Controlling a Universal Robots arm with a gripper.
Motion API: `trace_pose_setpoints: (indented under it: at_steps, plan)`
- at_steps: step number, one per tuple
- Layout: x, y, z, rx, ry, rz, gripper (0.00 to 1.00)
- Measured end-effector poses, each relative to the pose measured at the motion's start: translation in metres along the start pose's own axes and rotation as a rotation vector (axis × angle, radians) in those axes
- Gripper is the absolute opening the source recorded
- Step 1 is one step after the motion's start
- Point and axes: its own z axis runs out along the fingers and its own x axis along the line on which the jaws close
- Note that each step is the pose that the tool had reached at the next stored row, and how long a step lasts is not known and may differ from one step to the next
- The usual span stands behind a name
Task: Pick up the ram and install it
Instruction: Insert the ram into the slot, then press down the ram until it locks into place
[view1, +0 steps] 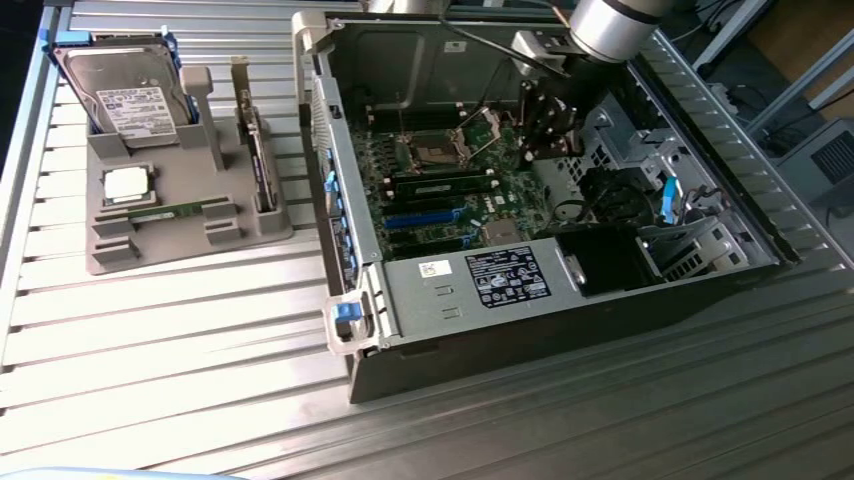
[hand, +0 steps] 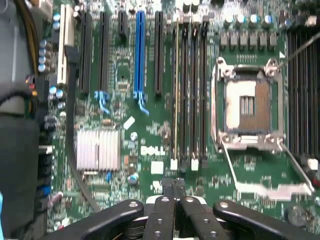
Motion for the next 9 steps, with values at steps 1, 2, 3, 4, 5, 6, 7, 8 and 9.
trace_pose_setpoints:
  at_steps: [1, 2, 3, 4, 5, 6, 7, 8, 9]
  plan:
    - [0.000, -0.0005, 0.0000, -0.0001, -0.0007, 0.000, 0.11]
    - [0.000, -0.0004, 0.0000, -0.0002, -0.0007, 0.000, 0.11]
    - [0.000, 0.0033, 0.0010, 0.0000, -0.0004, 0.000, 0.11]
    - [0.000, 0.0111, 0.0047, 0.0001, -0.0004, 0.000, 0.11]
    - [-0.001, 0.0170, 0.0086, 0.0000, -0.0006, 0.002, 0.11]
    - [-0.002, 0.0223, 0.0110, -0.0001, -0.0003, 0.003, 0.11]
    - [-0.004, 0.0282, 0.0136, 0.0000, -0.0005, 0.004, 0.11]
    - [-0.004, 0.0306, 0.0169, -0.0001, -0.0003, 0.004, 0.11]
    - [-0.004, 0.0307, 0.0197, 0.0000, -0.0003, 0.004, 0.11]
